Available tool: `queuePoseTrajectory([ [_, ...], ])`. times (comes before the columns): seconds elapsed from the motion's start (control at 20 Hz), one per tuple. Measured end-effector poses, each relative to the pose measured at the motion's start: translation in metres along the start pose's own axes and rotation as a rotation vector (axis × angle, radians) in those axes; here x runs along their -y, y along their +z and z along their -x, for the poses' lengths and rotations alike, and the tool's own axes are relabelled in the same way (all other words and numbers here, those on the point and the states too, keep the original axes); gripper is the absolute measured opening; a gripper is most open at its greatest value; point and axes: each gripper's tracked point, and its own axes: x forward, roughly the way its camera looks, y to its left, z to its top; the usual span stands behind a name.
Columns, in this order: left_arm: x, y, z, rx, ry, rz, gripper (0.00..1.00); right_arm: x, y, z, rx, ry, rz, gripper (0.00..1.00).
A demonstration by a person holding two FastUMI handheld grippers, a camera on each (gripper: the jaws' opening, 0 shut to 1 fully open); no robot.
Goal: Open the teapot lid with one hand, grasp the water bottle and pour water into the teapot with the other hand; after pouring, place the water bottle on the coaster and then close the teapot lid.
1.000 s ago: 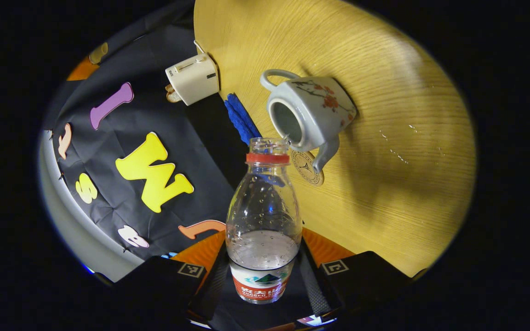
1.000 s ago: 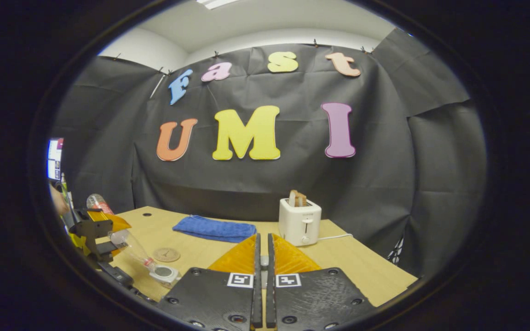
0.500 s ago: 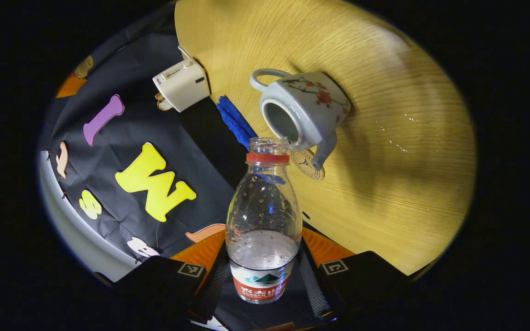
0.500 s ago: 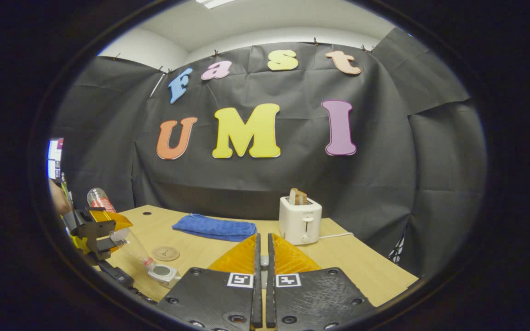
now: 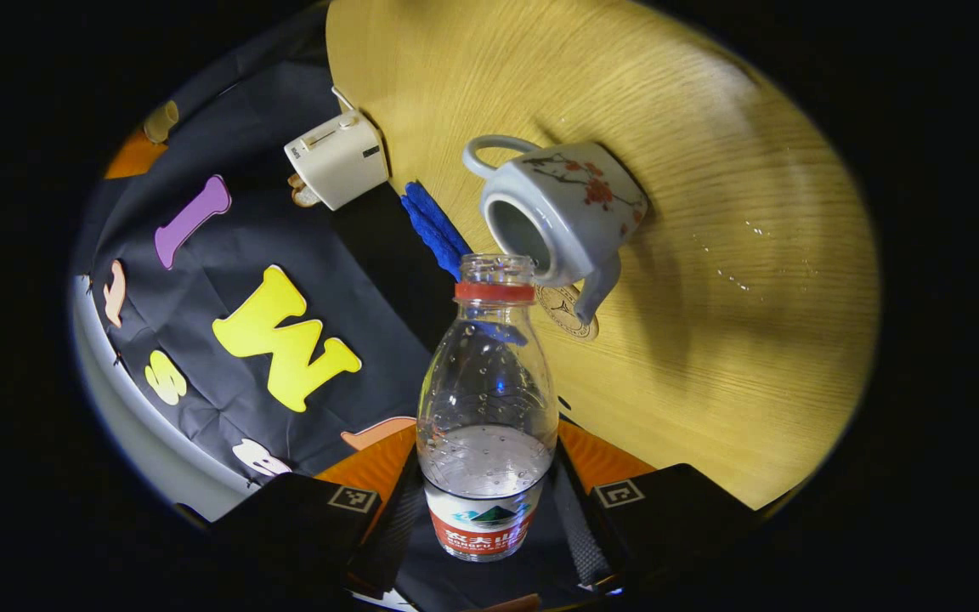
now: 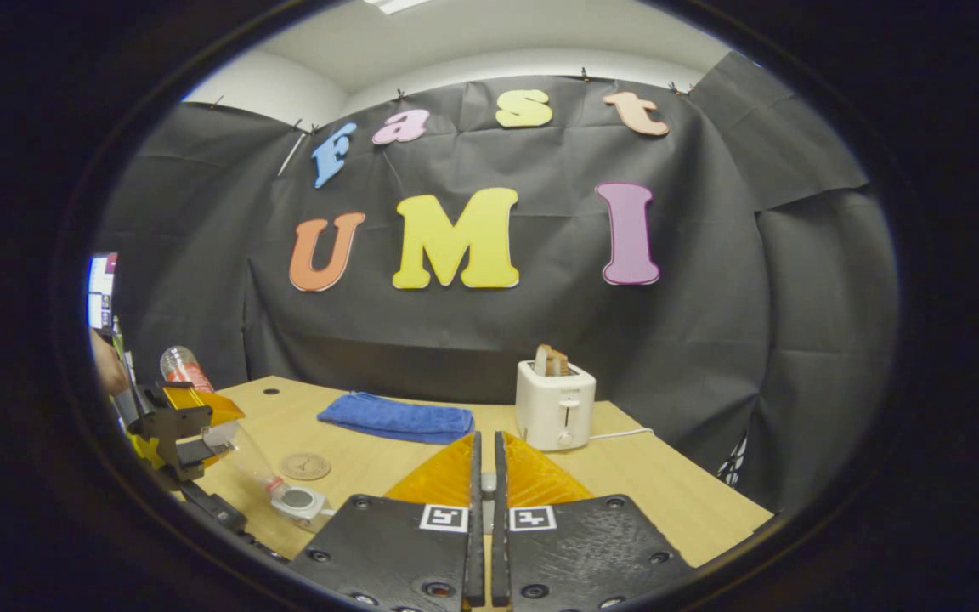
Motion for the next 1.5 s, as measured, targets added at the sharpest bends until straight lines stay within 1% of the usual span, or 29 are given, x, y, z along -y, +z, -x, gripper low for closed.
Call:
queuePoseTrajectory([
  [0.05, 0.004, 0.002, -0.001, 0.017, -0.012, 0.051, 0.77, 0.000, 0.001, 0.000, 0.000, 0.000, 0.001, 0.05],
  [0.2, 0.010, 0.000, 0.001, 0.041, -0.009, 0.249, 0.77, 0.004, 0.002, 0.000, 0.004, -0.008, -0.004, 0.03],
  [0.35, 0.012, -0.005, 0.000, 0.062, 0.017, 0.437, 0.77, 0.006, 0.004, 0.000, 0.006, -0.015, -0.014, 0.03],
  [0.45, 0.009, -0.008, 0.001, 0.075, 0.047, 0.565, 0.77, 0.010, 0.004, -0.001, 0.006, -0.028, -0.013, 0.03],
  [0.5, 0.011, -0.010, 0.002, 0.079, 0.052, 0.620, 0.77, 0.011, 0.002, -0.001, 0.002, -0.031, -0.014, 0.05],
  [0.6, 0.013, -0.017, 0.002, 0.071, 0.057, 0.705, 0.77, 0.010, 0.000, 0.000, -0.003, -0.032, -0.012, 0.05],
  [0.7, 0.010, -0.029, 0.005, 0.059, 0.086, 0.807, 0.77, 0.008, 0.001, 0.001, -0.001, -0.031, -0.016, 0.03],
  [0.8, 0.007, -0.036, 0.007, 0.067, 0.102, 0.962, 0.77, 0.006, 0.000, 0.000, 0.000, -0.029, -0.009, 0.03],
  [0.95, -0.011, -0.042, 0.014, 0.112, 0.143, 1.213, 0.77, 0.005, 0.000, 0.000, -0.002, -0.032, -0.006, 0.03],
  [1.15, -0.033, -0.048, 0.013, 0.195, 0.180, 1.523, 0.77, 0.007, -0.001, -0.002, -0.004, -0.035, -0.007, 0.03],
  [1.35, -0.051, -0.038, -0.004, 0.304, 0.132, 1.782, 0.77, 0.007, -0.002, -0.003, -0.006, -0.037, -0.004, 0.03],
  [1.4, -0.055, -0.037, -0.009, 0.320, 0.120, 1.821, 0.77, 0.007, -0.004, -0.004, -0.009, -0.038, -0.004, 0.03],
  [1.5, -0.064, -0.038, -0.022, 0.339, 0.129, 1.886, 0.78, 0.007, -0.005, -0.005, -0.012, -0.039, -0.007, 0.03],
])
